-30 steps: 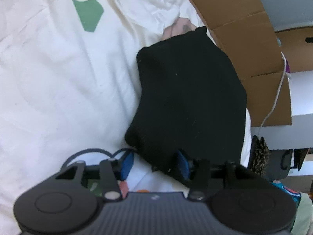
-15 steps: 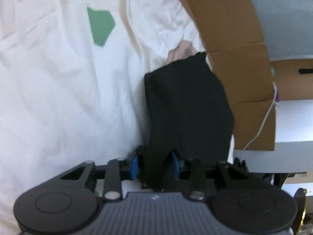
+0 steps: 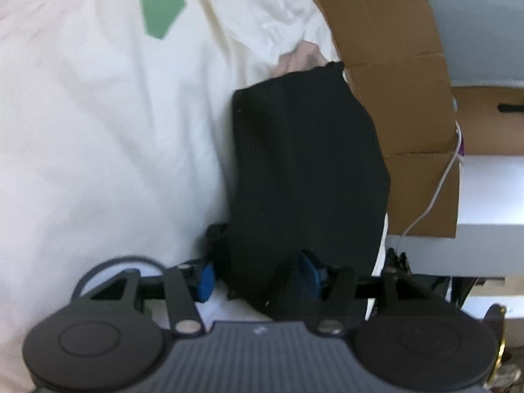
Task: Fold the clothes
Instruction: 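Lift the folded shorts off the sheet with both grippers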
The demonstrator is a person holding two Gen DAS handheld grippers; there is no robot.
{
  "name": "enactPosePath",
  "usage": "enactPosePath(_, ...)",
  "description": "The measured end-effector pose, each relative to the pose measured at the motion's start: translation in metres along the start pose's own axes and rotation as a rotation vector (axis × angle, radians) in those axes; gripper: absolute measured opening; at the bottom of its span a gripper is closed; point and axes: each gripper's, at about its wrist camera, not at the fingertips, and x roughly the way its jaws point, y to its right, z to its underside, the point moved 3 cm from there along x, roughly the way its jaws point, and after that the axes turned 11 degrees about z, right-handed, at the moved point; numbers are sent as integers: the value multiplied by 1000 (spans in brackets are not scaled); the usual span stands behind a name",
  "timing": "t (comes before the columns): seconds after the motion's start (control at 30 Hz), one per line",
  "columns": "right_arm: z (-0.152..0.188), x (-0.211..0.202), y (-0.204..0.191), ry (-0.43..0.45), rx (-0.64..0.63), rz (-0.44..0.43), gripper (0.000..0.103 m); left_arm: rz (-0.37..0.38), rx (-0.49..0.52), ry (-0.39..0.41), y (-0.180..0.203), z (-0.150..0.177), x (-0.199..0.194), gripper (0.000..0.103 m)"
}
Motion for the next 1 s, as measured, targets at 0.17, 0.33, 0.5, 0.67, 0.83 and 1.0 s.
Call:
enactPosePath(0.17, -6, 0, 10, 34, 36, 43, 36, 26, -18, 9, -5, -1, 2, 52)
enactPosePath(0.33, -14, -5, 17, 61, 83, 18, 36, 32, -9, 5, -6, -4, 5, 50)
enactPosePath(0.5, -8, 5, 15, 1, 77, 0, 36, 35, 14, 0, -4, -9, 8, 50)
enactPosePath(0.67, -10, 8, 14, 13, 56, 8, 33, 42, 51, 0, -4, -11, 14, 49)
enactPosePath(0.83, -12, 8, 15, 11, 54, 6, 12, 18, 79, -16, -6, -10, 16, 24)
enactPosePath(1.0, -11, 3, 9, 10, 16, 9, 11, 0, 123, -36, 1, -3, 10, 17)
